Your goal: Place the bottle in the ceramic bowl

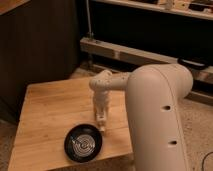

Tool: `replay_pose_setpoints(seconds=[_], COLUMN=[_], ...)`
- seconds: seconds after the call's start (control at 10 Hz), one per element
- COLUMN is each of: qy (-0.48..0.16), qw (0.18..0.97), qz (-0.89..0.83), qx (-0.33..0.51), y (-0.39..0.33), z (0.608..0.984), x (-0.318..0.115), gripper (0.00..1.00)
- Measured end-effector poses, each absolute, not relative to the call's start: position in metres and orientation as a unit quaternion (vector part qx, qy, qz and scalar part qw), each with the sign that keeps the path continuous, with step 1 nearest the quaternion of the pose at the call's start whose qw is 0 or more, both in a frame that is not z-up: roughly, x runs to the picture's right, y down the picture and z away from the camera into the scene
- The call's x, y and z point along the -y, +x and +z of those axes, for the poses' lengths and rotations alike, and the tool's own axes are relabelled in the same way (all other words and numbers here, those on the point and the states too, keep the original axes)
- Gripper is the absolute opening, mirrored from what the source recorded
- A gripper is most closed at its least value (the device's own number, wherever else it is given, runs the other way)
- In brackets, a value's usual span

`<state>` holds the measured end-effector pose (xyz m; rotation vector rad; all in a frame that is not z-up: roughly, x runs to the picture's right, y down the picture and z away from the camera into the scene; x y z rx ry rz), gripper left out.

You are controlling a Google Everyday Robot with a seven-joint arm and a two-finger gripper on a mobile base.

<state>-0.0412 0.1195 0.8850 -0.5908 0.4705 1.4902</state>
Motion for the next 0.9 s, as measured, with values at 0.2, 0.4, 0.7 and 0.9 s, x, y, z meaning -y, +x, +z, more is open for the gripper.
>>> replay_pose_setpoints(seconds=[0.2,0.4,0.7,0.9], qy=[-0.257,-0.262,-0.285,-0.310], qw=[0.685,0.710,0.733,0.743], qz=[0.651,0.626,0.596,0.575], qx=[-0.203,-0.187,-0.163,-0.147], y=[-0.042,-0.059,-0.079,-0.091], z=[0.863,0.834,0.787,0.754], x=[-0.105,-0.103,-0.133,-0.158], gripper=[0.04,0.04,0.04,0.04])
